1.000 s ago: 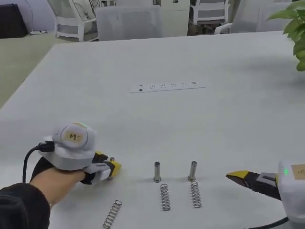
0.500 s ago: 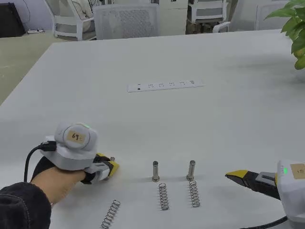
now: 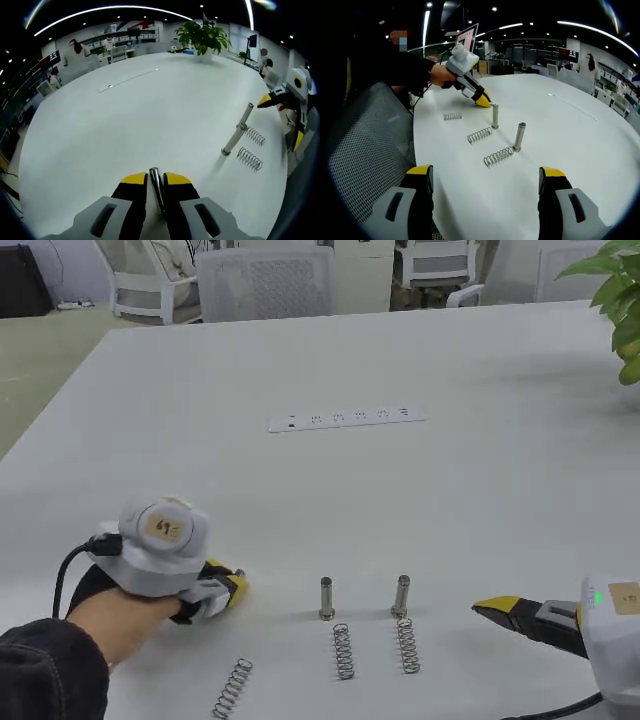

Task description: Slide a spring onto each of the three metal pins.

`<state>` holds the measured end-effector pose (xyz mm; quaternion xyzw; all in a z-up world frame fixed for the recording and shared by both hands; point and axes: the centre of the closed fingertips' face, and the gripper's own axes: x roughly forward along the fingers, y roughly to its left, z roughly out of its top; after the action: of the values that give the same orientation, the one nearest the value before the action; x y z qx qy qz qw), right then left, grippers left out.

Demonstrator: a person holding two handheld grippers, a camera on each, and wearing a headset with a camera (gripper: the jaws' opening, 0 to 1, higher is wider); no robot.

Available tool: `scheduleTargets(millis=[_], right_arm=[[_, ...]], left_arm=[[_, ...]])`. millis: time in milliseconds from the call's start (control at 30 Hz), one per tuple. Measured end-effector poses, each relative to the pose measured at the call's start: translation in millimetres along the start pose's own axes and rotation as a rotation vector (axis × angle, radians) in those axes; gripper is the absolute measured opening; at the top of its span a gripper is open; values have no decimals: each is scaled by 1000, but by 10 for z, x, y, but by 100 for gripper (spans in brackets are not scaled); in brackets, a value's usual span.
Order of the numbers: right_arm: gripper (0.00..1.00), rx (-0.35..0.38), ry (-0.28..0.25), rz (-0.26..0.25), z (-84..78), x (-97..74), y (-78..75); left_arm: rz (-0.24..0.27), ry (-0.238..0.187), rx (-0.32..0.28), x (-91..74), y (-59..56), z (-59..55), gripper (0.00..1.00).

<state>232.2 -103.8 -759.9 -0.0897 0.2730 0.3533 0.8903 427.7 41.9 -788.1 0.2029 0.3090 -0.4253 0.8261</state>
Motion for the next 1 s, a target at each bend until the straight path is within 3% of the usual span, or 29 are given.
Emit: scheduleTargets(millis=[333, 800, 1000], right_arm=[[86, 3, 0, -2, -3, -3, -5], [85, -2, -3, -3, 11, -14, 1], [84, -6, -3, -2, 20, -10, 13]], left_arm=[[-1, 10, 21, 15, -25, 19, 2], [-21, 33, -6, -28, -103, -16, 0], [-28, 12, -16, -111, -131, 37, 0]])
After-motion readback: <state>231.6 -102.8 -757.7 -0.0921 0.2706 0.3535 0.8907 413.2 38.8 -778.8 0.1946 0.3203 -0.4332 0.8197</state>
